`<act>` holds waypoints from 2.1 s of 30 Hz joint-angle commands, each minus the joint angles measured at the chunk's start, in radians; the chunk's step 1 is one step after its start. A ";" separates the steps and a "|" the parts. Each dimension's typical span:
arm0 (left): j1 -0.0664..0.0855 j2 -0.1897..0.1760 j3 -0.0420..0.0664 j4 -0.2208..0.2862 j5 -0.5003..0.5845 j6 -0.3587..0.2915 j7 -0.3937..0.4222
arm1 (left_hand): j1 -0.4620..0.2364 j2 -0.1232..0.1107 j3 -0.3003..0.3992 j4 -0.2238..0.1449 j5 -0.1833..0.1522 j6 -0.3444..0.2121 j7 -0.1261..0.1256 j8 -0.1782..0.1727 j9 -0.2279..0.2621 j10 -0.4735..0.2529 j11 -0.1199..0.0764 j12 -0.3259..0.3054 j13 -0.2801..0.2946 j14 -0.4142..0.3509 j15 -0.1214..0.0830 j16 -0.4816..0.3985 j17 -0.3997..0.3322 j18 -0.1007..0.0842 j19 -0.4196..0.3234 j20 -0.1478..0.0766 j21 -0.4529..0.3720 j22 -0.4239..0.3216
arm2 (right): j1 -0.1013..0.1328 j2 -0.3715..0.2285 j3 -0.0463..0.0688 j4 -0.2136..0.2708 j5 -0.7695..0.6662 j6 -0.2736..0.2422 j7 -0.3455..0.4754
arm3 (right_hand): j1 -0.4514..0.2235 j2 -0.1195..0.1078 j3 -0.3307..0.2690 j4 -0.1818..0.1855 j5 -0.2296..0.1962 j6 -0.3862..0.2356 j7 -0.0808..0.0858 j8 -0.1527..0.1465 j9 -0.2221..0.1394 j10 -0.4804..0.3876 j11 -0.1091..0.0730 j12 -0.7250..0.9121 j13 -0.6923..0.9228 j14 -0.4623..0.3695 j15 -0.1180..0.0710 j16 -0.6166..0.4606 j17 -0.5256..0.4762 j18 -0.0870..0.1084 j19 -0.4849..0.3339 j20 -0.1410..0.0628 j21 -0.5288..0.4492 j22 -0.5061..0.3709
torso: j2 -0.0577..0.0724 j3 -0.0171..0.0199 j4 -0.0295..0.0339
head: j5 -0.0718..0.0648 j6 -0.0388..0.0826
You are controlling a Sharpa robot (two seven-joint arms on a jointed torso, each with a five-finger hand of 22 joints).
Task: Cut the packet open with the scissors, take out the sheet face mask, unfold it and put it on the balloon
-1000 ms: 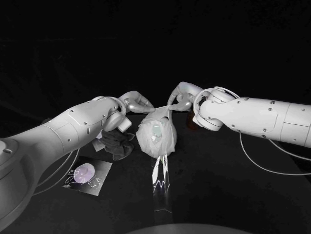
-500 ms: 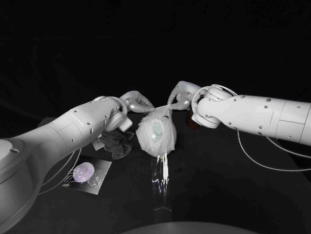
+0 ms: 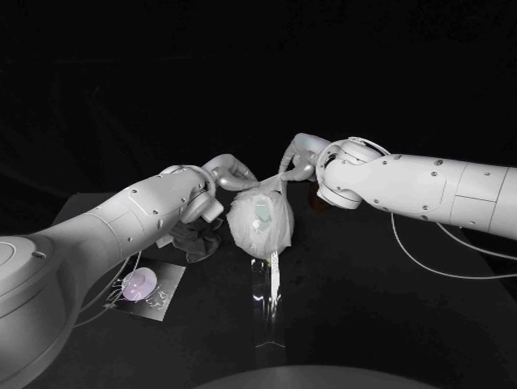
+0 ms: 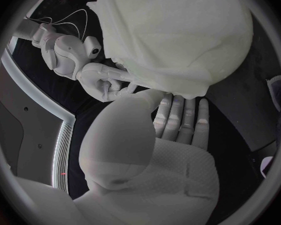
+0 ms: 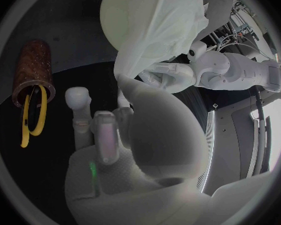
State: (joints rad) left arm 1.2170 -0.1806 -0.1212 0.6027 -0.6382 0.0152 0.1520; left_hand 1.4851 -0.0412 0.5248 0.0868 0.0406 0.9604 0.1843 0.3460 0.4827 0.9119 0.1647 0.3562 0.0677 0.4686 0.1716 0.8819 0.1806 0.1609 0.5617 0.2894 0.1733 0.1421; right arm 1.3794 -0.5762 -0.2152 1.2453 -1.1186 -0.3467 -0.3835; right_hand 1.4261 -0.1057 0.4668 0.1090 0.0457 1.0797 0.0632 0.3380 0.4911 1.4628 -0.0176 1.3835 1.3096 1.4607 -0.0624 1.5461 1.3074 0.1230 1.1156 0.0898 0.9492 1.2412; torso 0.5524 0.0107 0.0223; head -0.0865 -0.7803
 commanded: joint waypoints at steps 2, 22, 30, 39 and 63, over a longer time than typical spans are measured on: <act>-0.003 0.007 0.000 -0.004 -0.027 -0.065 0.033 | -0.005 0.009 0.007 -0.001 0.007 -0.008 0.003 0.007 0.033 0.009 0.001 0.002 0.001 0.008 0.001 0.006 0.001 0.018 0.010 0.001 0.006 0.002 | -0.001 0.005 0.001 -0.011 -0.027 0.038 -0.030 | 0.002 -0.001 0.009 -0.001 0.003 0.001 -0.001 0.004 0.003 0.069 0.004 0.001 0.154 0.095 -0.001 0.008 0.224 0.018 0.003 -0.002 0.004 0.003 | 0.001 0.0004 -0.0013 | -0.002 -0.003; -0.006 0.022 0.000 -0.022 -0.087 -0.120 0.033 | -0.010 0.010 0.020 -0.008 0.007 -0.017 0.008 0.021 0.050 0.011 0.002 -0.001 0.000 0.012 0.000 0.010 0.000 0.016 0.019 0.002 0.009 0.002 | -0.020 0.045 0.000 -0.073 -0.071 0.121 -0.103 | 0.006 -0.001 0.017 -0.008 0.003 0.003 -0.001 0.006 0.004 0.070 0.004 0.002 0.155 0.096 -0.002 0.008 0.226 0.017 0.008 -0.003 0.008 0.006 | 0.001 -0.0001 -0.0001 | -0.007 -0.002; -0.006 0.029 0.000 -0.032 -0.104 -0.094 0.011 | -0.010 0.010 0.021 -0.009 0.007 -0.018 0.009 0.023 0.052 0.011 0.002 -0.001 -0.001 0.012 0.000 0.011 0.000 0.015 0.019 0.002 0.009 0.002 | -0.029 0.064 0.000 -0.095 -0.071 0.113 -0.104 | 0.003 -0.002 0.017 -0.008 0.003 0.002 0.000 0.006 0.004 0.068 0.005 -0.004 0.151 0.094 -0.001 0.006 0.221 0.018 0.004 -0.003 0.002 0.003 | 0.000 0.0004 -0.0005 | -0.008 -0.002; -0.005 0.033 0.000 -0.045 -0.101 -0.091 -0.046 | -0.034 -0.034 0.043 -0.017 0.006 -0.147 0.041 -0.058 0.015 -0.037 0.030 -0.049 -0.006 -0.011 0.015 0.003 -0.008 -0.003 0.016 0.004 0.000 -0.002 | -0.034 0.072 -0.001 -0.106 -0.030 0.116 -0.074 | -0.087 -0.046 -0.024 0.040 0.001 -0.157 0.073 -0.101 -0.042 -0.030 0.066 -0.303 -0.012 0.009 0.052 -0.085 0.040 0.050 -0.148 0.008 -0.202 -0.092 | -0.001 0.0000 0.0001 | -0.008 -0.001; -0.003 -0.052 0.010 0.037 0.057 -0.215 -0.031 | -0.030 -0.054 0.169 -0.046 0.008 -0.156 0.060 -0.119 -0.063 0.013 0.033 -0.117 -0.004 0.110 0.007 -0.112 -0.079 -0.073 0.064 -0.001 0.002 -0.011 | -0.035 -0.054 -0.002 0.019 0.153 -0.191 0.124 | -0.017 -0.053 0.091 0.079 0.005 -0.144 0.114 -0.151 -0.082 -0.321 0.110 -1.111 -0.665 -0.454 0.104 -0.723 -0.655 0.048 -0.301 0.065 -0.481 -0.238 | -0.003 -0.0007 0.0044 | -0.007 0.013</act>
State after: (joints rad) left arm 1.2112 -0.2261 -0.1132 0.6241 -0.6756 -0.1137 0.0514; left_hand 1.4645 -0.0937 0.6865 0.0412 0.0465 0.7949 0.1988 0.2232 0.4192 0.9165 0.1999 0.2381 0.0642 0.5653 0.1813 0.7740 0.1040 0.0912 0.6176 0.2878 0.1694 0.1299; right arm 1.3445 -0.6252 -0.2172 1.2519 -1.0655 -0.3819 -0.4028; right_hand 1.4013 -0.1563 0.5446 0.1918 0.0486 0.9218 0.1686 0.1820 0.4075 1.1478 0.0902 0.2966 0.6729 1.0229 0.0382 0.8582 0.6731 0.1702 0.8275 0.1523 0.4863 1.0145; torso 0.5502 0.0104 0.0245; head -0.0912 -0.7700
